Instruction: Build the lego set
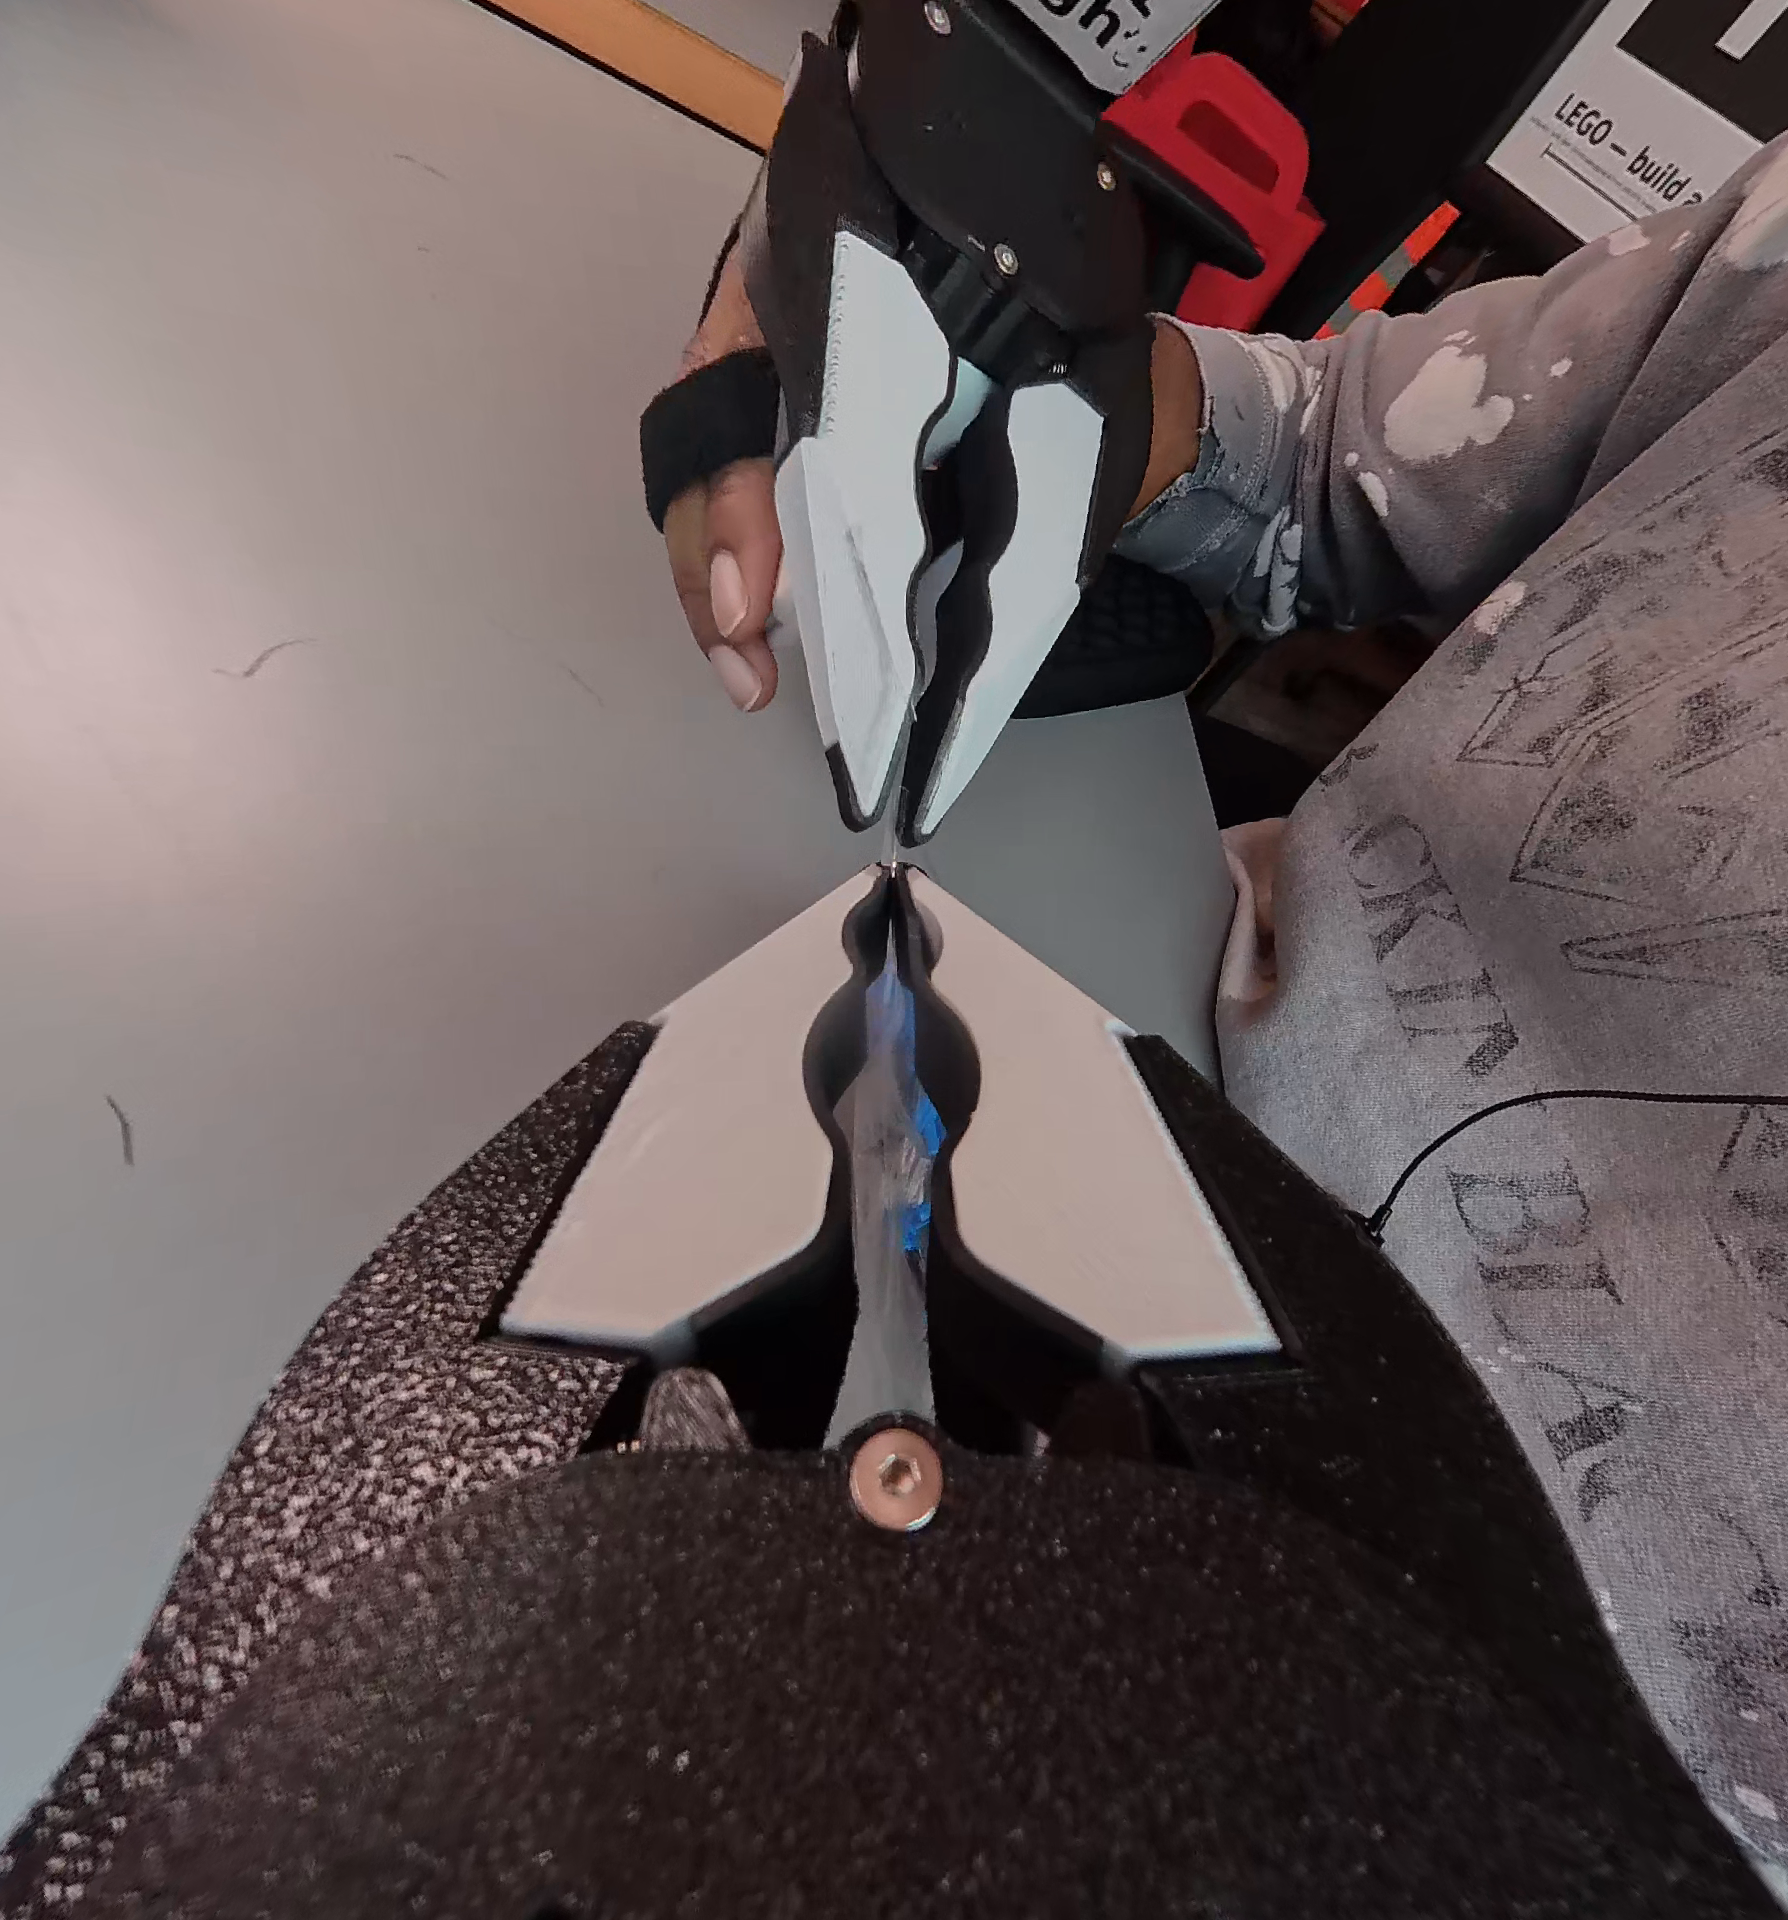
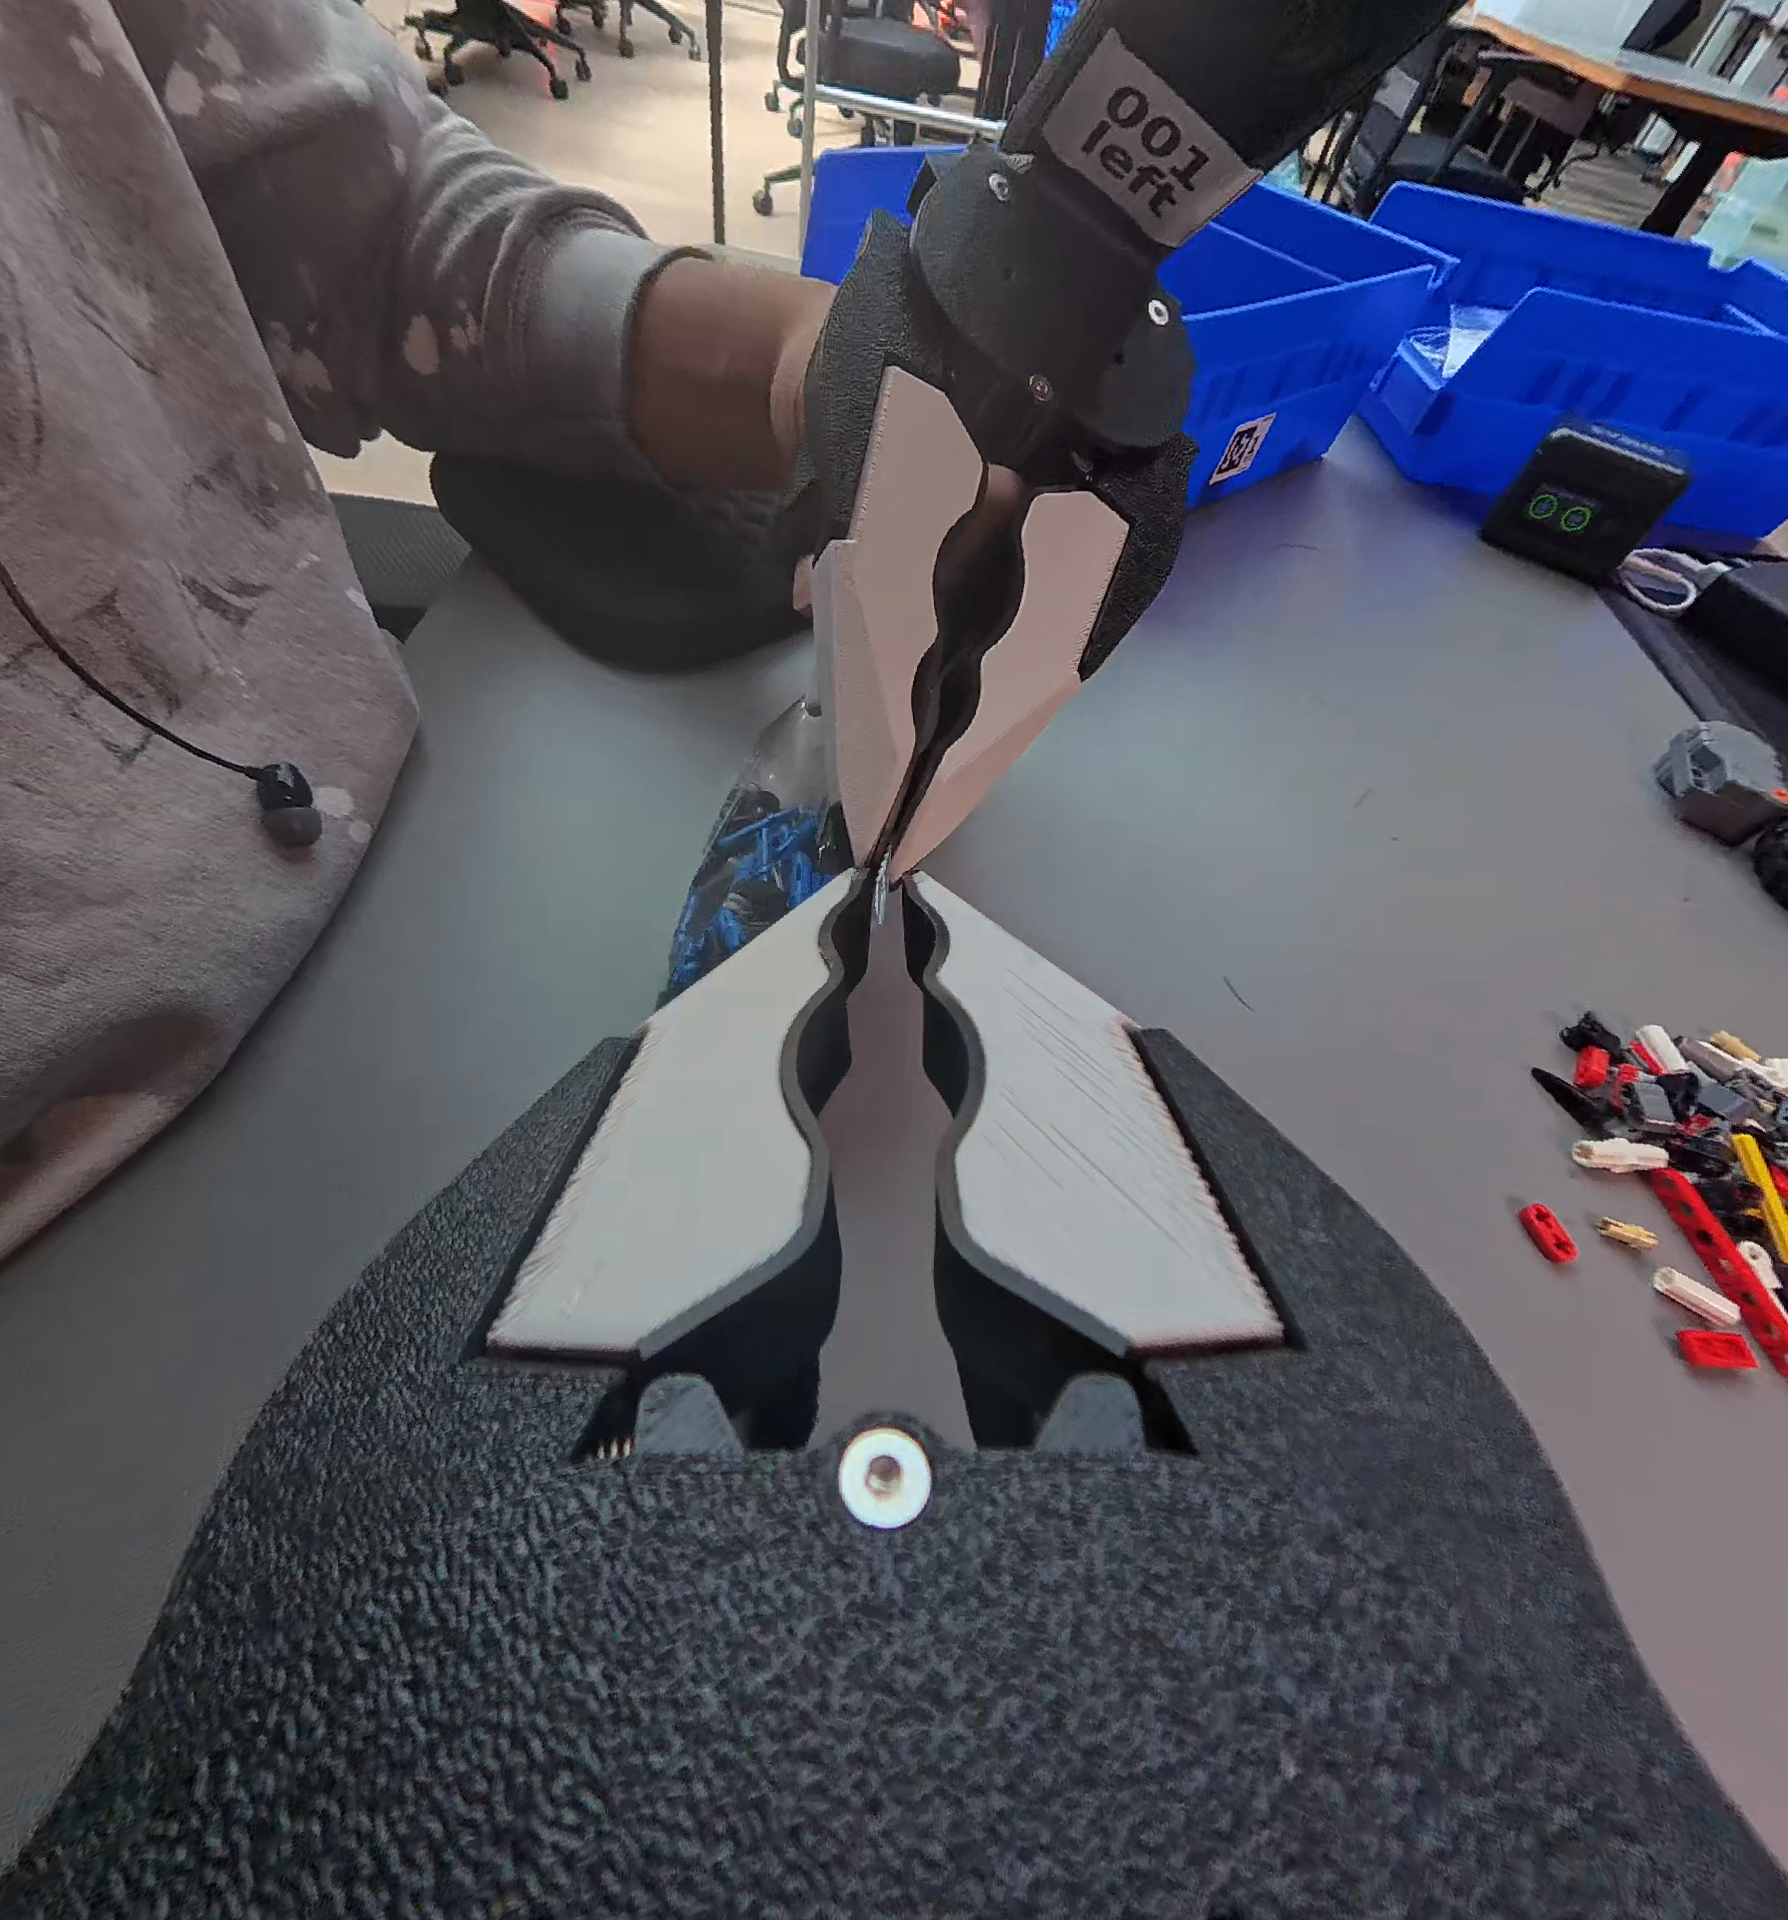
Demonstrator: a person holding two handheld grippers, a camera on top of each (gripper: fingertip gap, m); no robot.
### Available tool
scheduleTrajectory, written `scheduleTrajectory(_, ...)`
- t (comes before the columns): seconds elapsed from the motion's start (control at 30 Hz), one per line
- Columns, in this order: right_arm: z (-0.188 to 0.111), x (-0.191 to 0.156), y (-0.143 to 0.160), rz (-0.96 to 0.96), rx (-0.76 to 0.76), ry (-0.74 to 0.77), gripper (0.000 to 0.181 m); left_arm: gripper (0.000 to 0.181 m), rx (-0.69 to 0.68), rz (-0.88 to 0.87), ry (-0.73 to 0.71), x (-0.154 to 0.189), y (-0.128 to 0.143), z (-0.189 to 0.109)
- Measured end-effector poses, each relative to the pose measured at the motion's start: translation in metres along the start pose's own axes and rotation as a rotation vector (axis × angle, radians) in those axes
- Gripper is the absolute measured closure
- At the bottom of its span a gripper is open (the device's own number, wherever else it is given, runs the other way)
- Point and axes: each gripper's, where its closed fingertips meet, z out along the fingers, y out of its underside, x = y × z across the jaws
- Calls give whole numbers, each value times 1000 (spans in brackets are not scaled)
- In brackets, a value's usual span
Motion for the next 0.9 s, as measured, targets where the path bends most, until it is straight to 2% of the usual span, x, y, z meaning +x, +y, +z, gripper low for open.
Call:
scheduleTrajectory(0.37, 1, -4, 1, -71, 3, 4, 181, 181, -2, -24, 22, 2, 2, 0)
scheduleTrajectory(0.47, 0, -4, 1, 46, 11, -45, 181, 181, -5, -3, -1, 1, 1, 0)
scheduleTrajectory(0.57, 1, 0, 0, 295, 38, -110, 181, 180, -3, 62, -57, -2, -1, -2)
scheduleTrajectory(0.67, 0, 3, -2, 445, 77, -148, 181, 176, 26, 110, -93, -1, -8, -5)
scheduleTrajectory(0.9, 3, -1, 1, 481, 59, -172, 181, 181, 33, 127, -131, -4, -11, -6)
